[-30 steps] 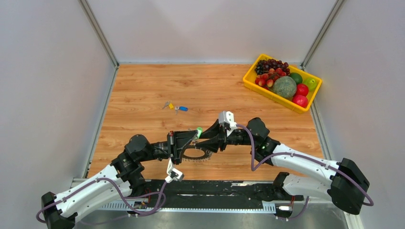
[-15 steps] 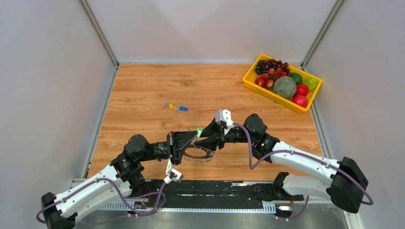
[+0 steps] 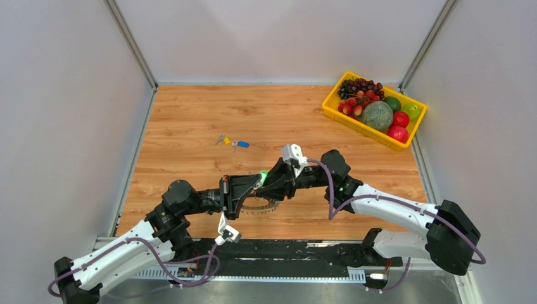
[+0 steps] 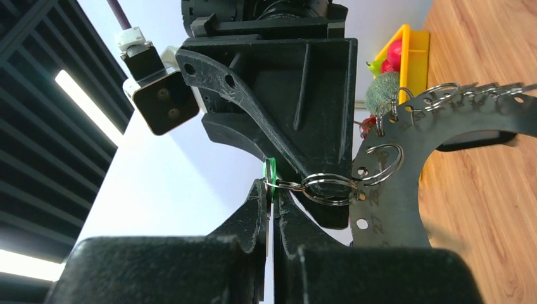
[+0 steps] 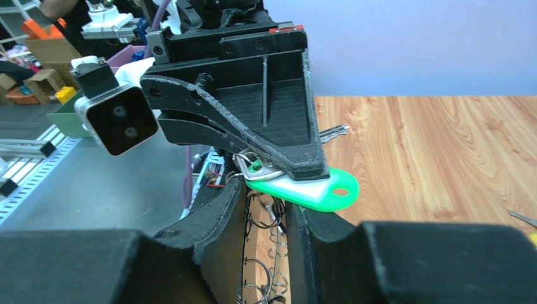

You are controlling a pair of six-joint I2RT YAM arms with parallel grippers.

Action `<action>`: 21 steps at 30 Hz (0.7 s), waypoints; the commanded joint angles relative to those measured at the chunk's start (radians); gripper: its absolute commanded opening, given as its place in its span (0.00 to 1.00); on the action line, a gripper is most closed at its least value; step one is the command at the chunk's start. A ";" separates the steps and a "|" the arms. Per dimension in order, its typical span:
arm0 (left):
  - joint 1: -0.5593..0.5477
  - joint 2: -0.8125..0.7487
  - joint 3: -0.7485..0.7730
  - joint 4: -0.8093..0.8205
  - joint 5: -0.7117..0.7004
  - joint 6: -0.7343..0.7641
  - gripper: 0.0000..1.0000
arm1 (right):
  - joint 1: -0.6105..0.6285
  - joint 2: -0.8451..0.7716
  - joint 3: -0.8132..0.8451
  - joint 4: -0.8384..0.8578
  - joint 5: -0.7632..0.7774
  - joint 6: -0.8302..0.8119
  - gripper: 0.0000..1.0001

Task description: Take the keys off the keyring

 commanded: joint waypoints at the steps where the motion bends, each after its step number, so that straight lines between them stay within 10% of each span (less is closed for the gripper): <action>1: -0.002 -0.006 0.017 0.079 0.013 -0.017 0.00 | 0.011 0.021 -0.023 0.161 -0.092 0.093 0.25; 5: 0.000 -0.011 0.012 0.092 0.008 -0.019 0.00 | 0.010 0.031 -0.024 0.180 -0.099 0.126 0.01; 21: 0.005 -0.030 -0.002 0.125 -0.019 -0.023 0.00 | 0.004 -0.090 -0.073 -0.027 0.106 0.241 0.00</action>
